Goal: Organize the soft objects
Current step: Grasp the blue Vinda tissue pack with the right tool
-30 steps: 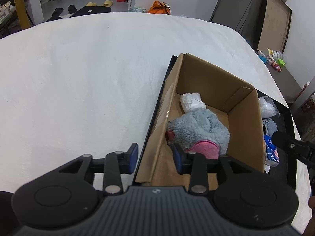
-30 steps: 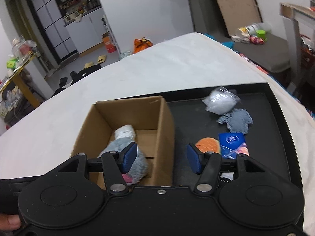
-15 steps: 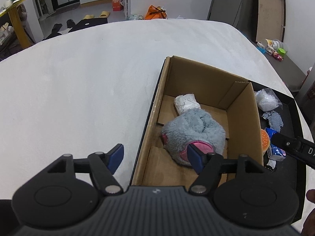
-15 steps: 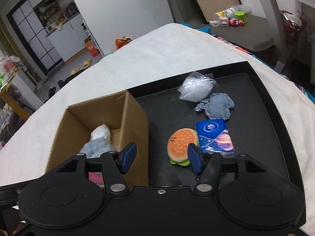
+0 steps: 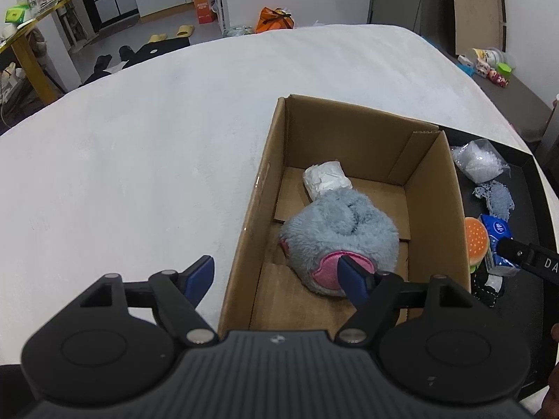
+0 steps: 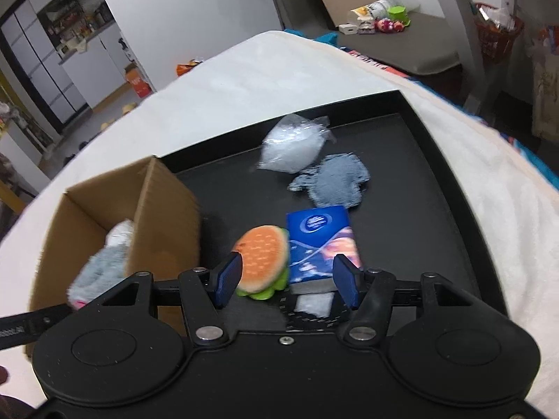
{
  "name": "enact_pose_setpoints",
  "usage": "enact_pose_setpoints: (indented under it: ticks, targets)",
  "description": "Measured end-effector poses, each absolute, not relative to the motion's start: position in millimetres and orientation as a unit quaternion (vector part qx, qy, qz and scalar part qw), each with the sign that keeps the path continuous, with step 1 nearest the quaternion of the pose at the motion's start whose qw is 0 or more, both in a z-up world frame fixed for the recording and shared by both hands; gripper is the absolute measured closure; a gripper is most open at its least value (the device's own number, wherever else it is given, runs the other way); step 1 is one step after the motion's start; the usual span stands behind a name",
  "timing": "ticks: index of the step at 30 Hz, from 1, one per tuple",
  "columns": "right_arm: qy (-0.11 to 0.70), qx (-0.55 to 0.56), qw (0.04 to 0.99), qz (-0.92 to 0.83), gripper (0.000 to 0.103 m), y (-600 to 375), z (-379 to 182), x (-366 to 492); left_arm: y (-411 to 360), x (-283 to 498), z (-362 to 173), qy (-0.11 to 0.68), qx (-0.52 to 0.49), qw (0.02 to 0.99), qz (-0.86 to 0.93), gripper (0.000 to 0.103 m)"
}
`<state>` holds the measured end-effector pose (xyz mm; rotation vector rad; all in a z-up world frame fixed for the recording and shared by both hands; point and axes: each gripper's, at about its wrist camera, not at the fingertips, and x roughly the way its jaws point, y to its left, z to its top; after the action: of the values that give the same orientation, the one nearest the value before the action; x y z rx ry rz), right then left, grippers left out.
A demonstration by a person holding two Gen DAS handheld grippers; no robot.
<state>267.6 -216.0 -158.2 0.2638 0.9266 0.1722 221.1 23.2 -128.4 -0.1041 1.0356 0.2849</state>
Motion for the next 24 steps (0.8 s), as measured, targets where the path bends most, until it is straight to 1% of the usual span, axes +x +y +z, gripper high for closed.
enact_pose_setpoints:
  ticks: [3, 13, 18, 24]
  targets:
    - [0.448, 0.107, 0.884, 0.077, 0.046, -215, -161, 271, 19, 225, -131, 0.499, -0.038, 0.853, 0.145, 0.027]
    - [0.469, 0.090, 0.876, 0.067, 0.046, -219, -175, 281, 6, 237, -133, 0.504, -0.002, 0.850, 0.154, 0.026]
    - [0.475, 0.085, 0.874, 0.056, 0.046, -222, -182, 286, 2, 240, -134, 0.503, 0.011, 0.850, 0.160, 0.021]
    - [0.487, 0.092, 0.867, 0.043, 0.046, -228, -193, 295, 2, 241, -134, 0.505, 0.012, 0.848, 0.161, 0.021]
